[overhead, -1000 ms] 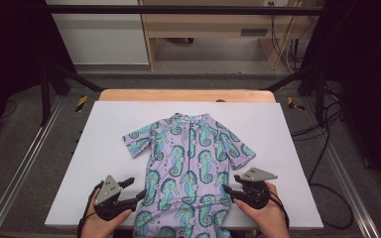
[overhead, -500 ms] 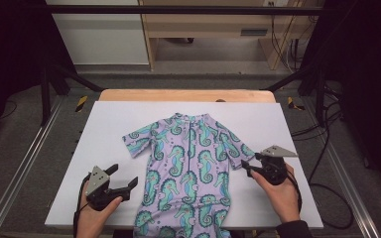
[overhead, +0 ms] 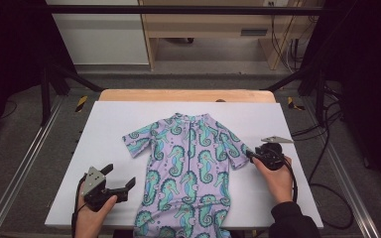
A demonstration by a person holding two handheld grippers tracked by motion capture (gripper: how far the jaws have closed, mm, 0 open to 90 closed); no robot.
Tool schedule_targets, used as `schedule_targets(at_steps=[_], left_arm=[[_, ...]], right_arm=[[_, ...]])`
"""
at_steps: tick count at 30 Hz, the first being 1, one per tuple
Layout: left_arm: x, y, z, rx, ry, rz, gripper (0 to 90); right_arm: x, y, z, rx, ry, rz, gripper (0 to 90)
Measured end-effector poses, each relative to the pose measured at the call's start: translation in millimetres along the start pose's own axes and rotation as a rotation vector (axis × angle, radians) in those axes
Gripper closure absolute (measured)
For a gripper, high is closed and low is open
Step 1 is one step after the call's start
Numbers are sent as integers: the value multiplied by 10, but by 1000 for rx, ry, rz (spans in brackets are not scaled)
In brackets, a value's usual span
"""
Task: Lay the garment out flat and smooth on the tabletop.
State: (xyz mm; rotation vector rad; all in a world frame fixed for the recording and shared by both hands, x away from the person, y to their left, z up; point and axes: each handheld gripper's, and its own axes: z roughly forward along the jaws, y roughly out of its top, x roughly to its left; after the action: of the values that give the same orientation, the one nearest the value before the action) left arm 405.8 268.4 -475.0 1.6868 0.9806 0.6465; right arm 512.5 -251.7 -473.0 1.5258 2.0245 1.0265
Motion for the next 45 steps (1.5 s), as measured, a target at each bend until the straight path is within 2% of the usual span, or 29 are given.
schedule_targets(at_steps=[1,4,7,9,15,19,25,32,37,41,43,45], left_arm=[[-1,1,-3,-1,1,2,32],[-4,0,-4,2,3,4,33],[-3,-1,-3,3,2,4,33],[-3,0,-5,2,3,5,36],[-2,1,-8,1,4,7,41],[0,37,-4,-8,18,30,44],[-14,30,2,-2,14,39,45],[-27,34,15,-1,14,43,47],[-35,37,16,7,13,43,50],[-22,53,10,14,17,41,52],[-12,72,8,18,20,34,54],[9,109,12,31,34,41,62]], right_arm=[[-1,-2,30,12,-2,3,564],[4,-11,80,37,10,3,666],[16,-6,67,39,12,-16,866],[9,6,48,31,21,-28,891],[-48,84,0,13,-6,-48,896],[-113,178,-3,7,-35,-65,897],[-252,302,21,10,-75,-61,897],[-437,418,80,12,-108,-39,897],[-573,468,201,26,-129,-19,897],[-657,467,302,35,-135,18,894],[-669,447,322,30,-129,36,843],[-642,436,297,10,-133,54,721]])
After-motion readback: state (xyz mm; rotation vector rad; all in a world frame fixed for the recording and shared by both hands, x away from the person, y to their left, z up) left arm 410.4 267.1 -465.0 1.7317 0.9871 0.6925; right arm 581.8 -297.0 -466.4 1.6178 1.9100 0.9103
